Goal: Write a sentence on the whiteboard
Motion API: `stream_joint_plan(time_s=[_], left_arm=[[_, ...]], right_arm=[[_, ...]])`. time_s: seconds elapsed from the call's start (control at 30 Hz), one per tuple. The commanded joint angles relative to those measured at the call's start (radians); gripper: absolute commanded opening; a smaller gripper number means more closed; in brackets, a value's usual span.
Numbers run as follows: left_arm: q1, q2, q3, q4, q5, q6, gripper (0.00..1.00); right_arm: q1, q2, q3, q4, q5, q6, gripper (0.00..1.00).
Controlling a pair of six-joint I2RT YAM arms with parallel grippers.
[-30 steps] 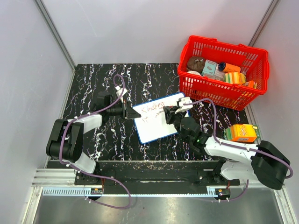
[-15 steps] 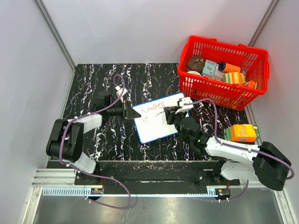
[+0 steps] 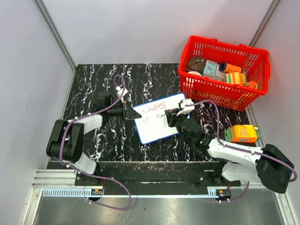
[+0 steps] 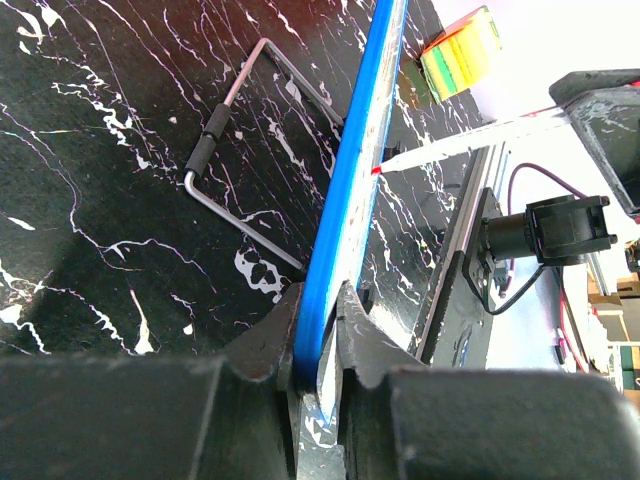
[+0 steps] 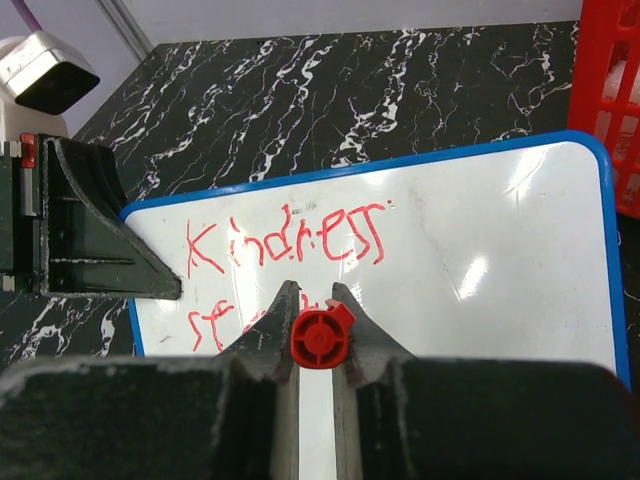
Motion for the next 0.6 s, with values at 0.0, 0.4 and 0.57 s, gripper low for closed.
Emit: stream_joint_plan(time_s=[0.0,0.4,0.57], left_arm=[[0.016,0.033,-0.001,-0.009,-0.275,0.172,0.0],[0.016,0.033,-0.001,-0.011,-0.278,0.174,0.0],[0.016,0.034,0.001,-0.011,-0.278,0.174,0.0]], right_arm=[[-0.007,-0.032,-0.02,-0.053,-0.021,0.008,0.0],[-0.007,-0.053,-0.011,-0.076,0.048,0.005,0.0],[-0.007,-0.075,-0.004,-0.046,0.061,-0.027,0.0]])
